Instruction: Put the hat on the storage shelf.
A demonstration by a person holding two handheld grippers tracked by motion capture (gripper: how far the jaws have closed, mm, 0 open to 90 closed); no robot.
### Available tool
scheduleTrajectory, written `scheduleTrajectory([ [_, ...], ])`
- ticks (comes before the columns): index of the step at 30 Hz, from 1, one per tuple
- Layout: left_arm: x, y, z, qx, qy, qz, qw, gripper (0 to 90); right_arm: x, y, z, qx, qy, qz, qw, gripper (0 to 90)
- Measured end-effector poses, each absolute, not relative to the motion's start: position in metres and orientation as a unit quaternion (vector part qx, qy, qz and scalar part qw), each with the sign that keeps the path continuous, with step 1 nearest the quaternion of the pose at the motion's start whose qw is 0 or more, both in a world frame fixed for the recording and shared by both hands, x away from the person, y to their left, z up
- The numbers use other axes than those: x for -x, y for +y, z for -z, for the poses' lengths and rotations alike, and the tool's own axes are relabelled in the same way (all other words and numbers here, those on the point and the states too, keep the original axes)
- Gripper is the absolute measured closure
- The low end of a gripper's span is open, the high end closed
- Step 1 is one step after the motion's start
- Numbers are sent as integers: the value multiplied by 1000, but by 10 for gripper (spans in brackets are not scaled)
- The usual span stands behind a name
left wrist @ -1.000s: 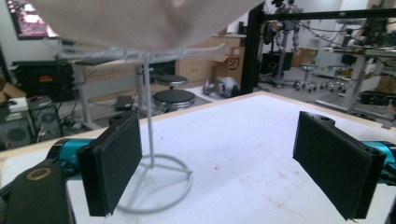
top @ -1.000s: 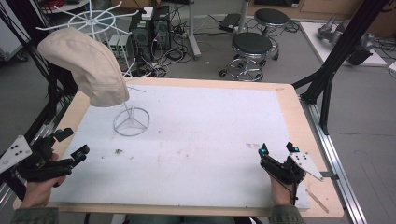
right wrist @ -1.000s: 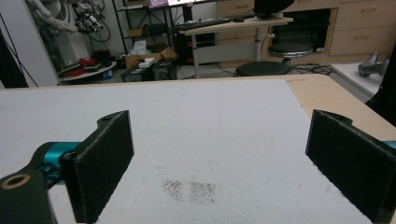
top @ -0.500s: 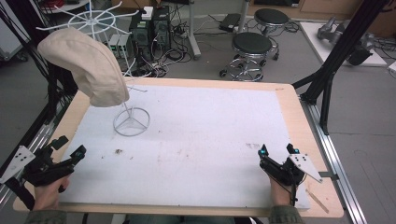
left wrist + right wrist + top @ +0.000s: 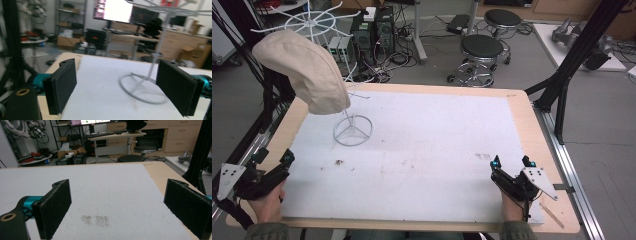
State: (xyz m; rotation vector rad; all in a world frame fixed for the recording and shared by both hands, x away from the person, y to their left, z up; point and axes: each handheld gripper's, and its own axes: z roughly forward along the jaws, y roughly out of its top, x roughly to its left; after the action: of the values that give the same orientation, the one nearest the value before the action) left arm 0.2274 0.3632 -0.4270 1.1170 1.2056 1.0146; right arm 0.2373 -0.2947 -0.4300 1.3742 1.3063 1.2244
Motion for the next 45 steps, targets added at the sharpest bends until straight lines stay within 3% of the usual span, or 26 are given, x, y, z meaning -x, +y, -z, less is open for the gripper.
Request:
scheduleTrajectory([
  [9,-229,355,432,-477,533,-493,495,166,-236,-297,431,-555,518,-495,424,64],
  [19,-224,355,435,-475,537,-465,519,180,-236,-299,432,-559,517,-500,414,64],
  [45,-226,355,439,-507,528,-447,514,191,-240,-299,434,-559,529,-501,396,65],
])
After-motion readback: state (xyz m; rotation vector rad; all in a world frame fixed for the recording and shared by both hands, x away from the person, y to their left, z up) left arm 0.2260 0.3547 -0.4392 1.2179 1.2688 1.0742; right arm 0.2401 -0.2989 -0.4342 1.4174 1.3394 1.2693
